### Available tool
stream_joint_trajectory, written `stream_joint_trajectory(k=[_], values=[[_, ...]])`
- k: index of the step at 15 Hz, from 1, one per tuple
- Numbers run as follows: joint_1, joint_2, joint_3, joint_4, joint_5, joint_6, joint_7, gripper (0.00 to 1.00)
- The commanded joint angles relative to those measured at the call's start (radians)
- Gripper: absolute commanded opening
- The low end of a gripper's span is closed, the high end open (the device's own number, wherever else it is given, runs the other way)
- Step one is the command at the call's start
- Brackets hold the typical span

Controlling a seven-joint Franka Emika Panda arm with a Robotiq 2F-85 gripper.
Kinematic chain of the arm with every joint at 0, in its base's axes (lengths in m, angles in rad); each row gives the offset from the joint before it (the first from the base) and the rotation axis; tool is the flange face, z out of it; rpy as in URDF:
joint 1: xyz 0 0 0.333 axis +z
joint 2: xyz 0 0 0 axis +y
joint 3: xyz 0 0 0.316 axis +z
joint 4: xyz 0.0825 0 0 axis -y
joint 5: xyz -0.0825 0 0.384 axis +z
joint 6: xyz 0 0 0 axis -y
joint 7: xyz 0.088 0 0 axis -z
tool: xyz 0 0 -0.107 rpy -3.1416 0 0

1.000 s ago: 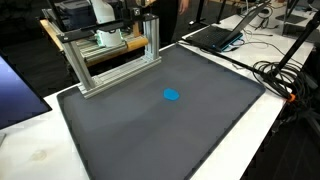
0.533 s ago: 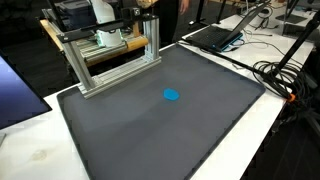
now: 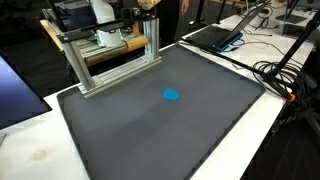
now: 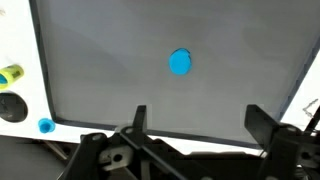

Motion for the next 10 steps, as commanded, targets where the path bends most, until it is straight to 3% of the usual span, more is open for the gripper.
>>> stream_joint_trajectory(k=[1, 3, 4, 7, 10], values=[[0.015, 0.203, 0.053, 0.195, -0.037, -0.116, 0.096, 1.00], [0.033, 0.269, 0.081, 0.222, -0.120, -0.100, 0.171, 1.00], [0.015, 0.193, 0.067, 0.147, -0.055, -0.072, 0.104, 1.00], [0.034, 0.271, 0.084, 0.193, -0.098, -0.072, 0.159, 1.00], [0.032, 0.274, 0.082, 0.208, -0.099, -0.074, 0.159, 1.00]])
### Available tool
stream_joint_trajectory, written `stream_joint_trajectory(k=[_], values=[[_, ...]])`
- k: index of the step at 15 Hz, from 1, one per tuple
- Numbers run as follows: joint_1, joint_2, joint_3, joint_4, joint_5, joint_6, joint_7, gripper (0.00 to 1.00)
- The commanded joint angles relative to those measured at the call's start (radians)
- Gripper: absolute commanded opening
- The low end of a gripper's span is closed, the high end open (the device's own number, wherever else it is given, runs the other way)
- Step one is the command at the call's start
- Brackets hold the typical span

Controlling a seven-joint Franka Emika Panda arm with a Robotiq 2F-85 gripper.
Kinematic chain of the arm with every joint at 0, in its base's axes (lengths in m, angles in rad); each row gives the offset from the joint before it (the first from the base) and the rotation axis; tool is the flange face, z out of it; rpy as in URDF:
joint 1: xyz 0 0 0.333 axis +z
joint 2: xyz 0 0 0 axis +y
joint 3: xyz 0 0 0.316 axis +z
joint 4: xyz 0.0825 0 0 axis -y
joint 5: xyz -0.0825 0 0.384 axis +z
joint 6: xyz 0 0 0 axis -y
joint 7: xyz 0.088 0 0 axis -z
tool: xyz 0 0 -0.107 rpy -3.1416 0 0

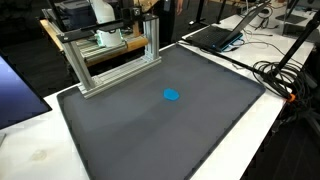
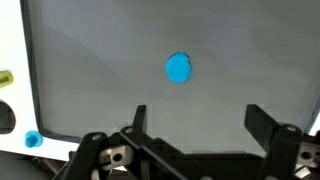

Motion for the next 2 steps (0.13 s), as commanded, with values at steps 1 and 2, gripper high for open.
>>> stream_joint_trajectory(k=[1, 2], values=[[-0.003, -0.001, 0.003, 0.005, 0.000, -0.003, 0.000, 1.00], [-0.003, -0.001, 0.003, 0.005, 0.000, -0.004, 0.000, 1.00]])
